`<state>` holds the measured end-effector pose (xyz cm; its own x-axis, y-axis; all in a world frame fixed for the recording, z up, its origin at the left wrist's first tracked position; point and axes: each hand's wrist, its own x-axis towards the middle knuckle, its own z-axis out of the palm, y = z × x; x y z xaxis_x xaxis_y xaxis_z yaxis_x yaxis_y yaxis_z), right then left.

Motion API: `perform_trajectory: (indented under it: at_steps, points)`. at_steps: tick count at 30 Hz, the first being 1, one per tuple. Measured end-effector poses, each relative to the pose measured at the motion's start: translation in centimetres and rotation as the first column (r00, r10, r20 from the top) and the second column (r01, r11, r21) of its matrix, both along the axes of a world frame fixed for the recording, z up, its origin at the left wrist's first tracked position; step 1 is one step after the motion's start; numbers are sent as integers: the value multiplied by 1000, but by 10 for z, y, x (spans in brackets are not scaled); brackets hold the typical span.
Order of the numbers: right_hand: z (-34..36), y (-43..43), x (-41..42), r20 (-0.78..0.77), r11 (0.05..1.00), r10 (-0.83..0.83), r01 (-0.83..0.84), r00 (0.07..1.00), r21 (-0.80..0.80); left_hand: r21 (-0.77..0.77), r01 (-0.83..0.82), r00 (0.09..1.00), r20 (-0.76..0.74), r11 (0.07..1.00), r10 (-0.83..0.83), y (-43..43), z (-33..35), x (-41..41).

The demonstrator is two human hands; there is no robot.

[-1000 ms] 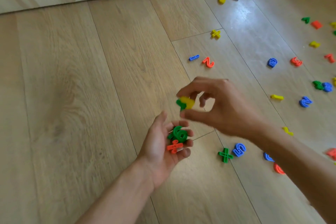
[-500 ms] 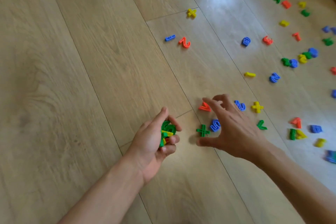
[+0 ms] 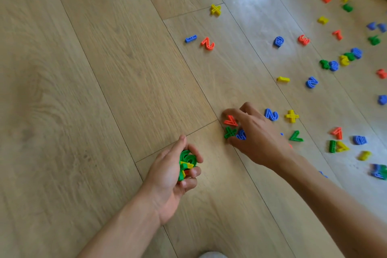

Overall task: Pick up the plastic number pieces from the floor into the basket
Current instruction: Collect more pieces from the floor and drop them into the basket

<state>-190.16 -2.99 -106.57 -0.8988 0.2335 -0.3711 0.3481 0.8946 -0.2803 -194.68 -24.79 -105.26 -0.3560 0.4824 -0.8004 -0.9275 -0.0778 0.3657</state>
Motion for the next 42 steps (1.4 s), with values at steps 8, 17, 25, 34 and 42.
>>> perform_trajectory:
  at_steps: [8,17,25,34,42]
  points:
    - [-1,1,-2,-37,999,2,-3,999,-37,-20,-10,1000,3,1000,10,4,0,9]
    - [22,24,12,-239,988,-102,70,966,-137,-15,-14,1000,5,1000,14,16,1,11]
    - [3,17,38,-72,1000,1,-1,997,3,-17,4,1000,19,1000,-3,17,-2,20]
    - [-13,15,39,-115,998,-8,14,993,55,-17,-13,1000,9,1000,13,15,-5,22]
    - [-7,13,33,-78,986,53,-40,996,161,-20,-12,1000,17,1000,12,19,-5,24]
